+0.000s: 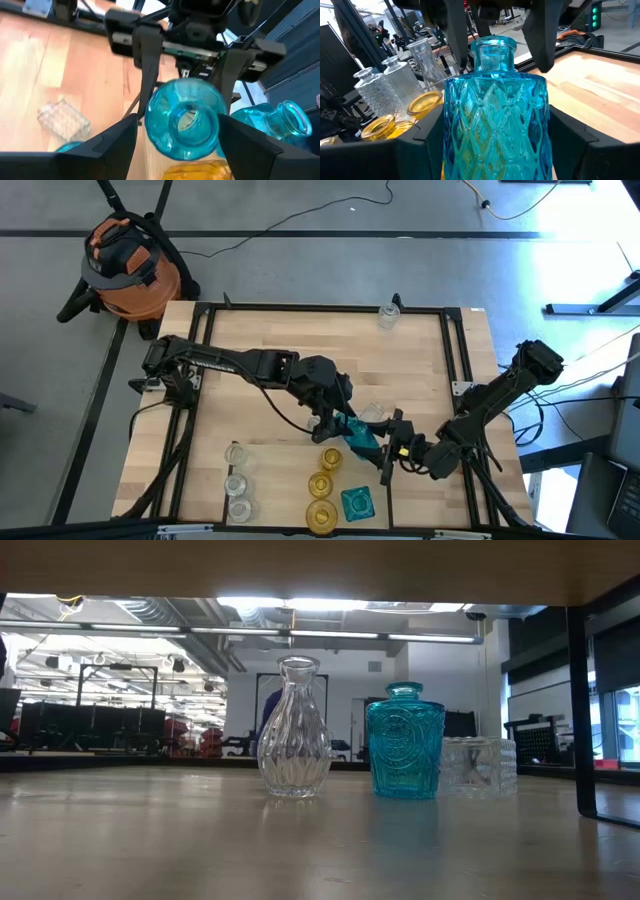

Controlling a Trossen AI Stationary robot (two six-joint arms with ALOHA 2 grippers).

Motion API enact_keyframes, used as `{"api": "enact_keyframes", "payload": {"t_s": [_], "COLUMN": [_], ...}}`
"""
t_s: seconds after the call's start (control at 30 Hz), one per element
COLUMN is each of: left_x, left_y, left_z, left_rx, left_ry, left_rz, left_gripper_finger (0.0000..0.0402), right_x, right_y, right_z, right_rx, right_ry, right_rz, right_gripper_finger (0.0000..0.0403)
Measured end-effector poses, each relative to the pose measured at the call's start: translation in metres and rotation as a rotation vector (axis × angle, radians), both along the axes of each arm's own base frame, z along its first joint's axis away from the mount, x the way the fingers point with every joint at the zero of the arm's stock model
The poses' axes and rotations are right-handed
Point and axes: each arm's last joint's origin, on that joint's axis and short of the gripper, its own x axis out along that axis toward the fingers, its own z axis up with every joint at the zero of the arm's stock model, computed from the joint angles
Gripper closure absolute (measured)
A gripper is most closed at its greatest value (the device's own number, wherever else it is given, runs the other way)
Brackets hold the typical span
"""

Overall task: Sort vases onto shelf
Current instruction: Put the blue vase on the shelf aligned with the other blue vase

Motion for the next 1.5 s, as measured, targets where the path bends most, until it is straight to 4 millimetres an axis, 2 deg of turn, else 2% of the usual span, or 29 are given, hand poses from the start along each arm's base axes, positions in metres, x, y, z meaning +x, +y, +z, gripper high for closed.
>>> {"api": "enact_keyframes", "payload": {"t_s": [0.3, 0.4, 0.67, 1.3, 1.4, 1.5], "left_x": [-0.001, -0.001, 0.0, 0.004, 0.004, 0.005], "left_y": [0.0, 0.0, -0.002, -0.003, -0.006, -0.009], "left_z": [-0.001, -0.001, 0.001, 0.007, 0.009, 0.01], "left_rx": [-0.009, -0.009, -0.017, -0.039, -0.044, -0.045], "left_ry": [0.016, 0.016, -0.003, -0.08, -0.109, -0.135], "left_rz": [0.007, 0.004, -0.01, -0.039, -0.063, -0.081], "left_gripper_finger": [0.0153, 0.018, 0.0283, 0.0285, 0.032, 0.0336], "right_x": [0.0, 0.0, 0.0, 0.0, 0.0, 0.0], "right_y": [0.0, 0.0, 0.0, 0.0, 0.001, 0.001], "right_z": [0.0, 0.0, -0.001, 0.0, 0.001, 0.0], "right_rx": [0.0, -0.001, -0.006, 0.018, 0.028, 0.027], "right_ry": [0.0, 0.0, 0.004, 0.001, 0.004, 0.007], "right_rz": [-0.002, -0.003, -0.009, 0.009, 0.035, 0.041], "right_gripper_finger": [0.0171, 0.0171, 0.0171, 0.0171, 0.0171, 0.0171]}}
